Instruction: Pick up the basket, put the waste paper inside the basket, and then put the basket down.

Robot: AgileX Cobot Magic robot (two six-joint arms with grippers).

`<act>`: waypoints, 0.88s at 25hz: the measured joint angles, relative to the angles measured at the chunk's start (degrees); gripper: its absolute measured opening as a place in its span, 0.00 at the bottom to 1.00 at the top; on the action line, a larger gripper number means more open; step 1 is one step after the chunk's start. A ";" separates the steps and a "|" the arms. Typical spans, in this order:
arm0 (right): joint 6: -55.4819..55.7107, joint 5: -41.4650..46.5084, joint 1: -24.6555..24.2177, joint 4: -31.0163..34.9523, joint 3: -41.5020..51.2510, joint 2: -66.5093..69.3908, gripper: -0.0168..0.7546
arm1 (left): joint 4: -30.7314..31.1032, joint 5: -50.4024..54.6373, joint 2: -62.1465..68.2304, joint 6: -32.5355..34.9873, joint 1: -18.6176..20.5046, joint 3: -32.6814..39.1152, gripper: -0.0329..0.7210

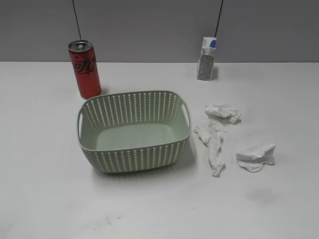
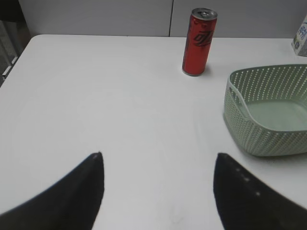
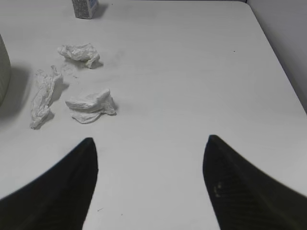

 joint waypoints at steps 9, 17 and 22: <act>0.00 0.00 0.00 0.00 0.00 0.00 0.70 | -0.05 0.00 0.00 0.00 0.00 0.00 0.75; 0.00 0.00 0.00 0.00 0.00 0.00 0.70 | -5.13 -6.36 7.61 0.00 0.00 -2.00 0.75; 0.00 0.00 0.00 0.00 0.00 0.00 0.70 | -7.77 -11.02 24.07 4.73 0.00 -5.97 0.75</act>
